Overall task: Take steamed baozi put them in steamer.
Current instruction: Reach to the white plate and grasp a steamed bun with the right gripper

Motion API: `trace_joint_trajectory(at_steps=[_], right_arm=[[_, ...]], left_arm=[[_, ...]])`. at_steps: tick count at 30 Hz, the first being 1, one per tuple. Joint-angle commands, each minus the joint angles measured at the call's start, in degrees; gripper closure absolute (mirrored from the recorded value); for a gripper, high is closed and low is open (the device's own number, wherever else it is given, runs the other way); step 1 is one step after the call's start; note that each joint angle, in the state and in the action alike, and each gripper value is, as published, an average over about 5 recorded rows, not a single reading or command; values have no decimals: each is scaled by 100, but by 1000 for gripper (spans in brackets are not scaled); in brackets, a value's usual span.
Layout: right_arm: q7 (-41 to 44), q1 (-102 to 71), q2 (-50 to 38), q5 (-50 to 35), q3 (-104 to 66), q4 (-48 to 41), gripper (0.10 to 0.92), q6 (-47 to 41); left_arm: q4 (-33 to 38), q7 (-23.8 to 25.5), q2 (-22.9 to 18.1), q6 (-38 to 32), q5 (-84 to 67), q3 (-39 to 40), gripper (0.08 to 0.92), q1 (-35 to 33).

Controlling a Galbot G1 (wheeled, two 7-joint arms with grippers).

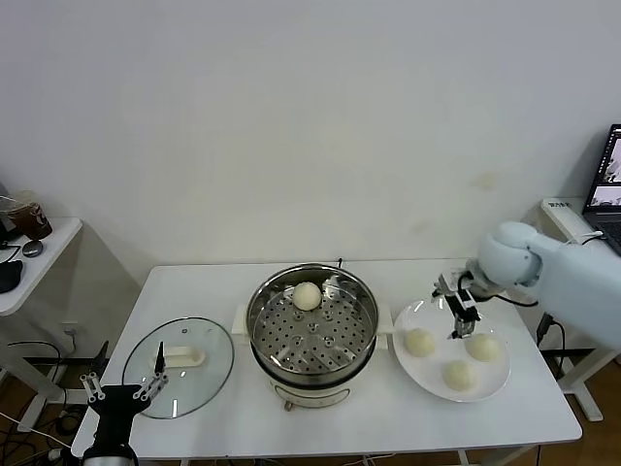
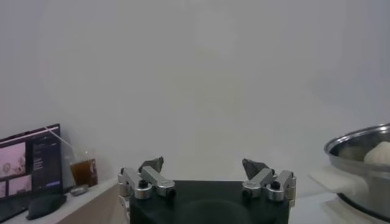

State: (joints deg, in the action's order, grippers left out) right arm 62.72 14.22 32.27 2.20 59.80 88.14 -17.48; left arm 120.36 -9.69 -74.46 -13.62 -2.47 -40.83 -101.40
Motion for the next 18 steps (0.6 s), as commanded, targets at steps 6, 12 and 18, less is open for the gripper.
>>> trace_joint_trajectory(at_steps=[6,12,18], right_arm=[[-141,-1718,786,736,-1176,-1194,203,249],[-189,-1843,1055,792,-1291,-1504,203,399],[-274,-1977,1185,933,-1457,-1707,203,494]], left_arm=[[4,10,-10,32,47,-56,177,-8],[2,11,-12,24,52,-91,177,-13],[11,15,-25,13,96,-90,177,2]])
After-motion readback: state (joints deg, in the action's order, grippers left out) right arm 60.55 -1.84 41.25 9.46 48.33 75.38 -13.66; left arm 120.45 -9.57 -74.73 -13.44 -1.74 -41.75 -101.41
